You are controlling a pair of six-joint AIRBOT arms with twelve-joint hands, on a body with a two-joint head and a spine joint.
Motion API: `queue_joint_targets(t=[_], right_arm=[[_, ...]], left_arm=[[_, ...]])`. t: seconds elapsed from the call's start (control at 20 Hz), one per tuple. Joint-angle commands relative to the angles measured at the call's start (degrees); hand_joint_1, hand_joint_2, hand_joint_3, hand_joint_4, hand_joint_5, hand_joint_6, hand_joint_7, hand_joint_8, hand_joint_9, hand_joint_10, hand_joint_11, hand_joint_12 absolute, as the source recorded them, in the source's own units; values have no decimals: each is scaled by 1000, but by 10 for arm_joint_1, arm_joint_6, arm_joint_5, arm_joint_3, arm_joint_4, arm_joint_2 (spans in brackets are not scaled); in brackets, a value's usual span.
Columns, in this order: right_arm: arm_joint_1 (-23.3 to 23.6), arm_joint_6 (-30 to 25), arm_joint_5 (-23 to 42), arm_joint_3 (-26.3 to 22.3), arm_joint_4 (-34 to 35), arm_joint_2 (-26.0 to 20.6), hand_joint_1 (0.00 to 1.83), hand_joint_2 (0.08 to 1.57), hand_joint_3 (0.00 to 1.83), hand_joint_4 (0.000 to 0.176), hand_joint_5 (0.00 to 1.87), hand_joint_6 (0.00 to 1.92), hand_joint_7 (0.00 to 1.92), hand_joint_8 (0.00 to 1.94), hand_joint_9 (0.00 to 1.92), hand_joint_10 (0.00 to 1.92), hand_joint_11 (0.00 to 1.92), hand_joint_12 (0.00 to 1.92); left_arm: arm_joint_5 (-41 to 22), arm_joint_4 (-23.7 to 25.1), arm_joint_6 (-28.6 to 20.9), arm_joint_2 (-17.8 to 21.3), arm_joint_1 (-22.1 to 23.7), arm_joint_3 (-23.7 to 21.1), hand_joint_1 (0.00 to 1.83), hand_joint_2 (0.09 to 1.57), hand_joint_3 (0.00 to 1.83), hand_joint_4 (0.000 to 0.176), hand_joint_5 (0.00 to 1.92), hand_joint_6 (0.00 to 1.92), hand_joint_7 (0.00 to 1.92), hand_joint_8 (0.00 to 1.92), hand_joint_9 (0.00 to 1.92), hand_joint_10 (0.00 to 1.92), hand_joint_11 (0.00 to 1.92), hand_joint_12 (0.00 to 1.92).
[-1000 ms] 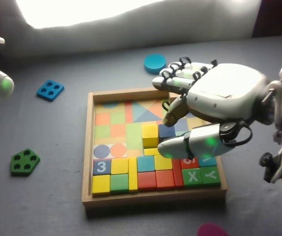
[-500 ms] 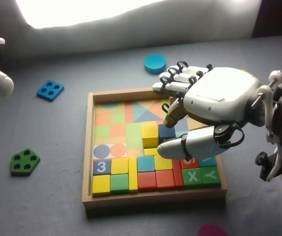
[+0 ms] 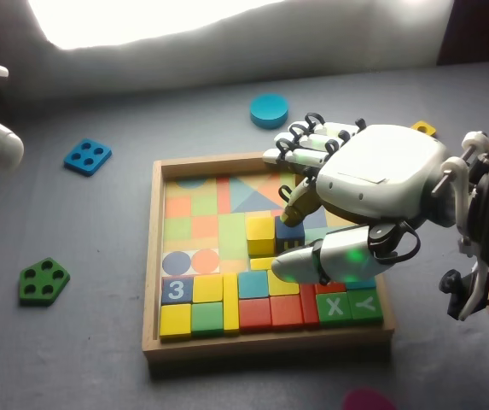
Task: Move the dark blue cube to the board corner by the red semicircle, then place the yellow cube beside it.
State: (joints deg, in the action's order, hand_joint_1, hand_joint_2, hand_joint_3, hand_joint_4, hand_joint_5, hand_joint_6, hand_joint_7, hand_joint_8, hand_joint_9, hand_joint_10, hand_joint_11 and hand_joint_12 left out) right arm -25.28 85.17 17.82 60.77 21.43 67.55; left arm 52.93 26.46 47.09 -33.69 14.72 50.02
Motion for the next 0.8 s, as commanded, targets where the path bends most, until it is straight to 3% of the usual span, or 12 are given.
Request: queue_joint_targets(t=[0.0, 0.25, 0.45, 0.55, 0.65, 0.75], right_arm=[[0, -1, 63, 2, -4, -1, 0, 1105, 1, 26, 756, 28, 72, 5, 0, 0, 0, 0], [-4, -2, 64, 8, -1, 4, 0, 1114, 5, 9, 766, 28, 95, 11, 0, 0, 0, 0], [-7, -2, 60, 8, -1, 4, 0, 1113, 4, 17, 766, 26, 86, 5, 0, 0, 0, 0], [-9, -2, 58, 8, -1, 4, 0, 1121, 7, 7, 787, 33, 99, 9, 0, 0, 0, 0], [-11, -1, 57, 8, -1, 4, 0, 1117, 5, 21, 771, 24, 91, 5, 0, 0, 0, 0], [-12, -1, 56, 8, -1, 4, 0, 1121, 6, 19, 763, 20, 92, 4, 0, 0, 0, 0]], left_arm=[[-44, 20, 1, 3, 6, -1, 0, 1093, 1, 59, 0, 0, 0, 0, 0, 0, 0, 289], [-44, 20, 1, 4, 6, -1, 0, 1085, 0, 61, 0, 0, 0, 0, 0, 0, 0, 331], [-44, 20, 2, 4, 6, -1, 0, 1089, 1, 61, 0, 0, 0, 0, 0, 0, 0, 382], [-44, 20, 2, 4, 6, -1, 0, 1085, 0, 58, 0, 0, 0, 0, 0, 0, 0, 322], [-44, 22, 2, 4, 6, -1, 0, 1083, 0, 58, 0, 0, 0, 0, 0, 0, 0, 338], [-44, 23, 2, 4, 6, -1, 0, 1088, 1, 57, 0, 0, 0, 0, 0, 0, 0, 337]])
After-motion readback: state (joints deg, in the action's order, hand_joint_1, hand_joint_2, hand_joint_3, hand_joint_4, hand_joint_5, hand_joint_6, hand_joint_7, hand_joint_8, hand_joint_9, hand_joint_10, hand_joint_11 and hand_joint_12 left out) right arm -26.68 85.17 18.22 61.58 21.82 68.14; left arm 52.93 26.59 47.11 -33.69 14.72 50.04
